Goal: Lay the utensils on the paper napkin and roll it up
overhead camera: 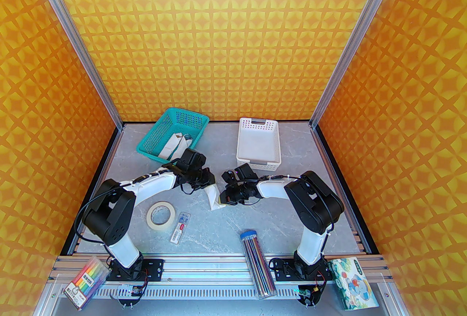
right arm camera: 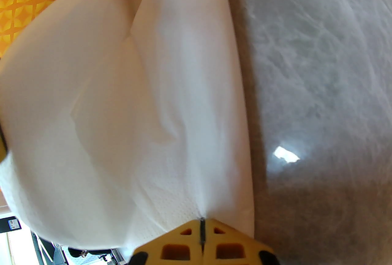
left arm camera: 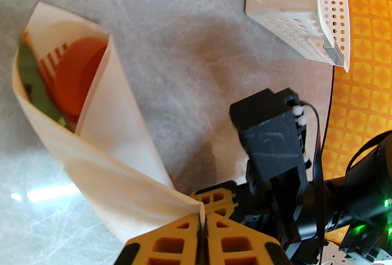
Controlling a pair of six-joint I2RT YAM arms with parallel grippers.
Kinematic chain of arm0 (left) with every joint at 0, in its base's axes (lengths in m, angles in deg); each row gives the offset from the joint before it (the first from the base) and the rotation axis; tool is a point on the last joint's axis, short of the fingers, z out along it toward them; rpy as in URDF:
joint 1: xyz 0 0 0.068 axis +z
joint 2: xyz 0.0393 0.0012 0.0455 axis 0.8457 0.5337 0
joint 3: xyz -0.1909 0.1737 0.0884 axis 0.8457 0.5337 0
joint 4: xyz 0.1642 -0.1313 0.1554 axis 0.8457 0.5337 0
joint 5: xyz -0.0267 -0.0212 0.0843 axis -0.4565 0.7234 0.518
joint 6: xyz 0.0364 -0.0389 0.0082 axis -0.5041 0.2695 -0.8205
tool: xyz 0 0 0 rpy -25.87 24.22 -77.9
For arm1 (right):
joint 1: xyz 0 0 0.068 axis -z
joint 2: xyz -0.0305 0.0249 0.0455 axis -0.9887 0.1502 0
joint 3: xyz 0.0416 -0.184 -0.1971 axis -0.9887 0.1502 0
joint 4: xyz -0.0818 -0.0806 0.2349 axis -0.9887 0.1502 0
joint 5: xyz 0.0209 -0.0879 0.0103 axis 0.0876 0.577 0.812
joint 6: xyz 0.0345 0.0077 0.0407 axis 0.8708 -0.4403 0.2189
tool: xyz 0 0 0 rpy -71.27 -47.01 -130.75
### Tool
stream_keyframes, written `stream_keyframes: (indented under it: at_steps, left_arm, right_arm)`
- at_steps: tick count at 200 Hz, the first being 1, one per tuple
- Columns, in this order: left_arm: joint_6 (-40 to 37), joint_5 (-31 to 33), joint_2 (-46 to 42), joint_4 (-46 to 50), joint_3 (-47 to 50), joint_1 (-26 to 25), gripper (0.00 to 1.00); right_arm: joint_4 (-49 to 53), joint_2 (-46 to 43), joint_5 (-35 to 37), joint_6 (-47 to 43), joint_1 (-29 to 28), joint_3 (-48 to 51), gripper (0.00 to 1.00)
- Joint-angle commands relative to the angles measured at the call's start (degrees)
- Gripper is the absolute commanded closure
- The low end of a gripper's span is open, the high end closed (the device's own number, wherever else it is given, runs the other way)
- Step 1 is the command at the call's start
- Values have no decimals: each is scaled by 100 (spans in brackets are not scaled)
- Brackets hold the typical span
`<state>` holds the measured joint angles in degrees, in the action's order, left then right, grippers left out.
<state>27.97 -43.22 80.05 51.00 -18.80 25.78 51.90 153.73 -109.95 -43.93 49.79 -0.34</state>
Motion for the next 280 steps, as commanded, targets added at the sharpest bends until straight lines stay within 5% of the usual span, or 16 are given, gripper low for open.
stream_keyframes:
  at_steps: [1, 205, 280]
  left_arm:
    - [-121, -131, 216, -113, -289, -47, 89]
    - [-138, -220, 1651, -344, -834, -159, 91]
    - [-134, -217, 1763, -447, -678, -156, 91]
  right_arm:
    - [242, 182, 237, -103, -77, -16, 100]
    - [-19, -12, 132, 105, -104, -10, 99]
    - [22, -841, 406, 218, -12, 267, 90]
